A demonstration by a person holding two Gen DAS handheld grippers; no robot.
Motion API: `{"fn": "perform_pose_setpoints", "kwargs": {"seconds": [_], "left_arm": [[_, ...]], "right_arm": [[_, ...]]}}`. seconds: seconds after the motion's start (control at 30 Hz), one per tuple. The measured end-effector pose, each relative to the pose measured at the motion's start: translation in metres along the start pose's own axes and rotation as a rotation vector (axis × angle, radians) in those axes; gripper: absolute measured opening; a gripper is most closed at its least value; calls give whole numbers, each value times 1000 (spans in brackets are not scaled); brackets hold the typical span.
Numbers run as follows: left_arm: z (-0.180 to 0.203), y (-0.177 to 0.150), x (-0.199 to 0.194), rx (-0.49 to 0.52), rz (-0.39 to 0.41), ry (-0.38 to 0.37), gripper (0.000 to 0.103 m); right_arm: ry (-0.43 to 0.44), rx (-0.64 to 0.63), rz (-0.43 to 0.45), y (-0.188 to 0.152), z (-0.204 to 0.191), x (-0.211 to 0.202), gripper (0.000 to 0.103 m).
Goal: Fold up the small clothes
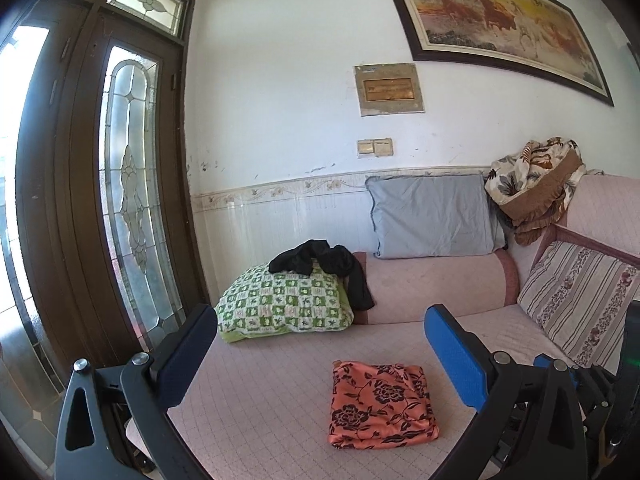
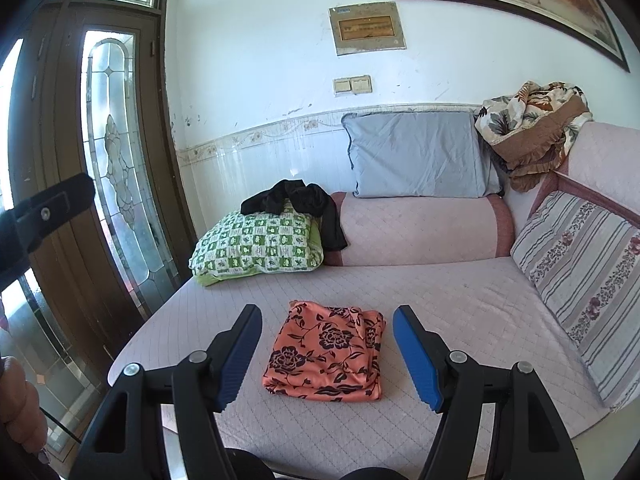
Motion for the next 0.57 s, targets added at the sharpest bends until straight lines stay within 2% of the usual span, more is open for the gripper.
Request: {"fn": "perform_pose_setpoints", "kwargs": {"seconds": [0.33,0.5,0.57], "left_arm": [[26,20,25,22,-1,-33,103],[35,23,41,14,9,-83,103],[38,21,53,11,2,-77,103]], "right_arm": [[11,45,-39,9,21,36,72],[-7,65,-64,7,34,55,72],[-14,77,-79,6,41,65,72]]}}
Point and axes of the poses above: each gripper's, at about its wrist camera, not at the fingertips, and x roughly the way its jaws point, z to its right, y to its top, the point moved 3 cm from there along x, roughly the way its jaws point, and after that the axes turned 8 degrees about x, right-handed, at the moved point
